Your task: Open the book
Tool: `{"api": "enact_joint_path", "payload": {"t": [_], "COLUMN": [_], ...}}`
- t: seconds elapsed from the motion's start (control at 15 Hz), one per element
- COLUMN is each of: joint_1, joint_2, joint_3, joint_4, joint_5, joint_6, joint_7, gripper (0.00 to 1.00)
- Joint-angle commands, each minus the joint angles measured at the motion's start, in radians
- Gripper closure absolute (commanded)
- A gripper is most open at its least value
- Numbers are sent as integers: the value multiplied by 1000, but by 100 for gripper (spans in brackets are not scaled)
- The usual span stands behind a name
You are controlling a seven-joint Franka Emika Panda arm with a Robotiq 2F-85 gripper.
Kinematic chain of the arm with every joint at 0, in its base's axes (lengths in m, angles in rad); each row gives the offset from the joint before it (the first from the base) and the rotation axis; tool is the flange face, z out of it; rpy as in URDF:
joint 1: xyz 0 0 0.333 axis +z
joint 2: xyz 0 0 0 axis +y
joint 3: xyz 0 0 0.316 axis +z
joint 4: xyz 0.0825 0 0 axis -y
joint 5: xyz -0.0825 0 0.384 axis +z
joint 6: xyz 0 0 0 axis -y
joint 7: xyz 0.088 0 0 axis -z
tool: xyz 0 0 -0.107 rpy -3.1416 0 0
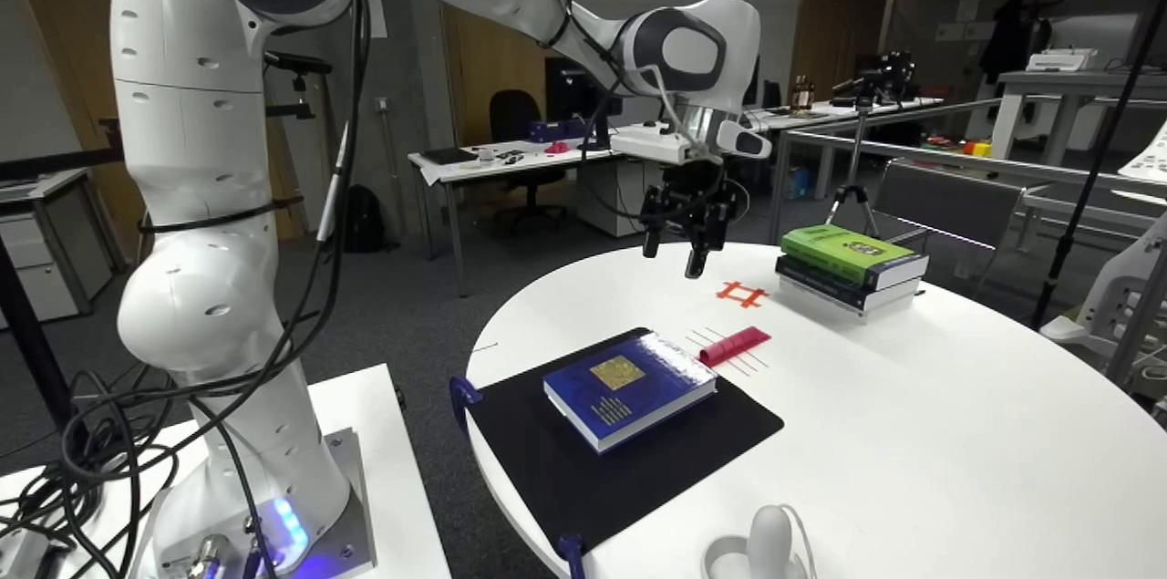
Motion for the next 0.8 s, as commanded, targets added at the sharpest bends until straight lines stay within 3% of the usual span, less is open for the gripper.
{"api": "enact_joint_path", "payload": {"t": [0.0, 0.47, 0.6, 0.73], "joint_1": [-53, -116, -120, -121], "joint_2": [-66, -79, -47, -14], "joint_3": [20, 6, 14, 25], "joint_4": [-144, -405, -425, -424], "joint_5": [125, 228, 212, 210], "joint_6": [209, 679, 702, 645], "joint_7": [-41, -135, -162, -215], "gripper": [0, 0, 0, 0]}}
